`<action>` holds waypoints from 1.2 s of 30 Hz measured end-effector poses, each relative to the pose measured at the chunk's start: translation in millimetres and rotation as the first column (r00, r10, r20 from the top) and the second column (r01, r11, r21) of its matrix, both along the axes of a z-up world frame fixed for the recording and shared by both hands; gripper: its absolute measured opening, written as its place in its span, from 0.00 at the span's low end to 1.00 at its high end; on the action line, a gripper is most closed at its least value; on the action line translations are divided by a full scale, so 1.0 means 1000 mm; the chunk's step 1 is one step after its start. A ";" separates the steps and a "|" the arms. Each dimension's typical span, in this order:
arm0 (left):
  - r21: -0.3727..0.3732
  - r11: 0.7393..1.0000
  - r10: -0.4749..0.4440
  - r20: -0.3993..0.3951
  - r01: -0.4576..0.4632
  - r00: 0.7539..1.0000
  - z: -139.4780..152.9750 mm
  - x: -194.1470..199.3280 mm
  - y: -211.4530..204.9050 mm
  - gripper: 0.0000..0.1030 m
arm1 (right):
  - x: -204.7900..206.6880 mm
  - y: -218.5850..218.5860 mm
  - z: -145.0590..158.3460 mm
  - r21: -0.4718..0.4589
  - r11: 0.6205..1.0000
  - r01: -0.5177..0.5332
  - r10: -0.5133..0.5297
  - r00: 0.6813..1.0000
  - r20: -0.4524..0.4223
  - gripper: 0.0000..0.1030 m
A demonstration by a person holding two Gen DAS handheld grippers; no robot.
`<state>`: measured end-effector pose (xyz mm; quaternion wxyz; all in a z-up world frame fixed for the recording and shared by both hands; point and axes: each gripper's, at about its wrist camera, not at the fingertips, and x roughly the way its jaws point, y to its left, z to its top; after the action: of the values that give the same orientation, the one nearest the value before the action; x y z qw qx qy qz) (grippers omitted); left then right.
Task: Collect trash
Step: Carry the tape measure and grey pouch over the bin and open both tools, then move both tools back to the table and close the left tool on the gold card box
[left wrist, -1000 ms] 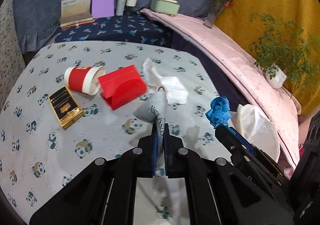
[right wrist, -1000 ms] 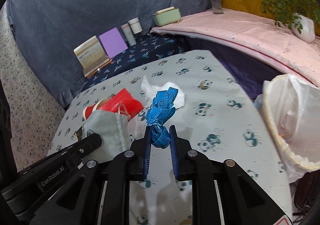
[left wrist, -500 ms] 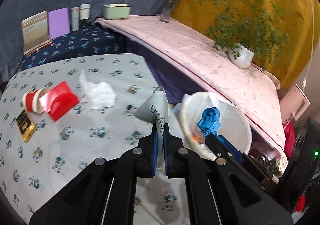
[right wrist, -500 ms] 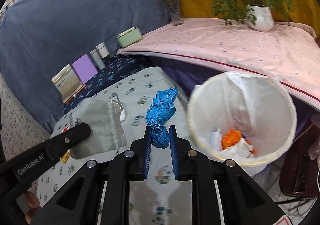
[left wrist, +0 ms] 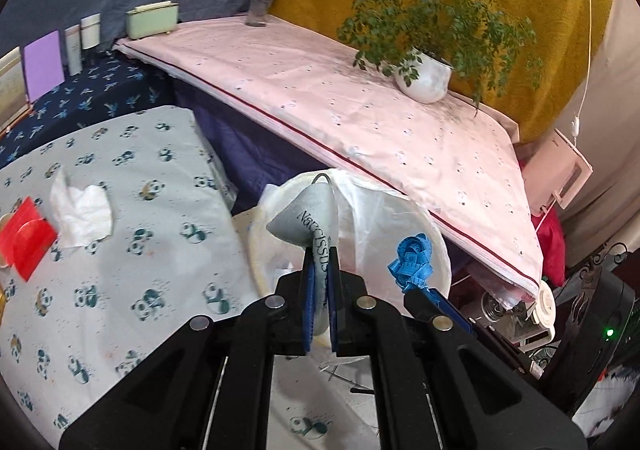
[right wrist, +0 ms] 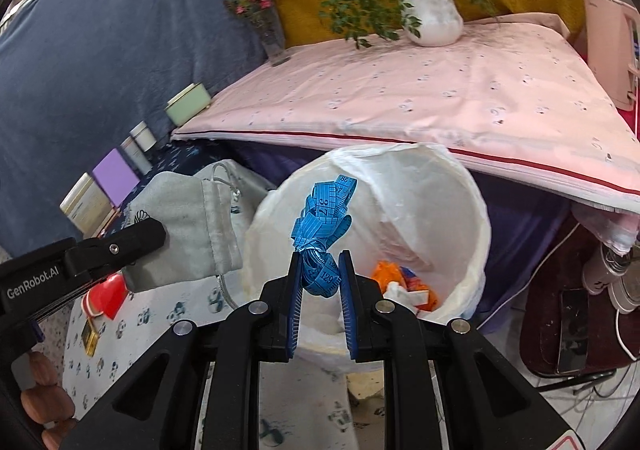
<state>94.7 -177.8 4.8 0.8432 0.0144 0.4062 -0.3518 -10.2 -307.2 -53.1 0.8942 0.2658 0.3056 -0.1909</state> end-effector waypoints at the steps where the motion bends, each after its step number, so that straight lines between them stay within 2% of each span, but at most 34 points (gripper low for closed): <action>1: 0.000 1.000 -0.008 0.000 0.008 1.000 -0.001 0.000 -0.006 0.05 | 0.000 -0.003 -0.002 0.000 1.000 0.005 -0.005 1.000 -0.003 0.16; 9: -0.006 0.999 -0.033 -0.017 0.033 0.999 -0.012 0.006 -0.028 0.08 | 0.007 -0.015 -0.015 0.009 1.000 0.016 -0.016 0.999 -0.028 0.18; 13: 0.020 1.000 0.006 0.020 -0.006 1.000 -0.015 0.009 -0.024 0.35 | 0.011 -0.016 -0.015 0.001 1.000 0.031 -0.031 0.999 -0.025 0.26; 14: 0.024 1.000 0.012 0.028 -0.012 1.000 -0.015 0.009 -0.021 0.37 | 0.012 -0.015 -0.015 0.000 0.999 0.034 -0.034 0.999 -0.023 0.28; 16: 0.032 0.999 0.027 0.026 -0.028 0.999 -0.016 0.012 -0.017 0.47 | 0.013 -0.014 -0.014 0.001 0.999 0.033 -0.033 0.999 -0.020 0.28; 19: 0.027 0.997 0.068 0.019 -0.069 0.997 -0.016 0.016 -0.005 0.59 | 0.014 -0.011 -0.012 0.001 1.000 0.028 -0.028 0.999 -0.016 0.29; 22: 0.027 0.993 0.116 0.023 -0.117 0.993 -0.016 0.018 0.009 0.68 | 0.015 -0.004 -0.008 0.001 1.000 0.022 -0.022 1.000 -0.011 0.36; 24: 0.023 0.987 0.155 0.030 -0.156 0.987 -0.014 0.019 0.021 0.71 | 0.015 0.001 -0.005 -0.003 1.000 0.021 -0.021 1.000 -0.005 0.42; 36: 0.001 0.953 0.302 0.012 -0.302 0.953 -0.009 0.026 0.099 0.73 | 0.029 0.052 0.016 -0.039 0.997 -0.069 0.070 0.998 0.008 0.44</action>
<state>120.9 -78.9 -4.4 0.8895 -0.0446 0.3991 -0.2181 18.9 -254.9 -37.3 0.9066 0.2387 0.3068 -0.1644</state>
